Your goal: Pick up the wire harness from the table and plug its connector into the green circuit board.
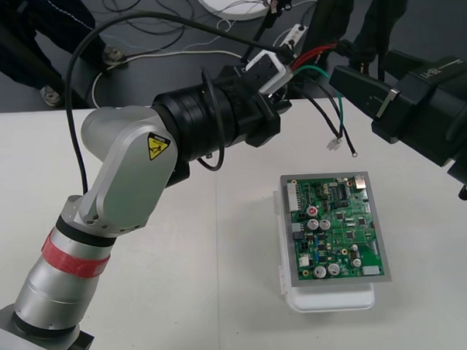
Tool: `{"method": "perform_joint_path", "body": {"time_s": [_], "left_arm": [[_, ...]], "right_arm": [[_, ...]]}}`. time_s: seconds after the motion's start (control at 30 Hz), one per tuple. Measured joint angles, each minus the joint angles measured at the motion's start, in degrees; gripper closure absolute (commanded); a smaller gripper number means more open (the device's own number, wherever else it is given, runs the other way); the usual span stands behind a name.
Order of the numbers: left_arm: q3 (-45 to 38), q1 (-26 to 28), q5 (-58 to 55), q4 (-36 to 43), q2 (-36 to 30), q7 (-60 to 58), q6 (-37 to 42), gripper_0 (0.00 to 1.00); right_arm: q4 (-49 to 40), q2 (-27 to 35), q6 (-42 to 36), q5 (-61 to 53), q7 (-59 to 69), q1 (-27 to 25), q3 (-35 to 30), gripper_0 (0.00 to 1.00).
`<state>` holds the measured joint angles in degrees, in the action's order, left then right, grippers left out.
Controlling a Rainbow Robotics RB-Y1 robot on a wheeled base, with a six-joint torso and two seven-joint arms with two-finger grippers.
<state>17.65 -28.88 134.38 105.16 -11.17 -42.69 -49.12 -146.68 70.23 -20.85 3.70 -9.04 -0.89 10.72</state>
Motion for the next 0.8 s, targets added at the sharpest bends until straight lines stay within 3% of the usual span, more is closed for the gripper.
{"method": "perform_joint_path", "body": {"time_s": [0.33,0.8], "left_arm": [[0.0,0.0,-0.8,0.0,0.0,-0.05,0.1,1.0],[0.0,0.0,-0.99,0.0,0.0,-1.16,0.11,1.0]], "right_arm": [[4.31,-1.3,-0.01,-0.01,0.0,5.87,4.89,0.0],[6.02,-1.38,-0.01,-0.7,-0.01,8.83,5.0,0.0]]}}
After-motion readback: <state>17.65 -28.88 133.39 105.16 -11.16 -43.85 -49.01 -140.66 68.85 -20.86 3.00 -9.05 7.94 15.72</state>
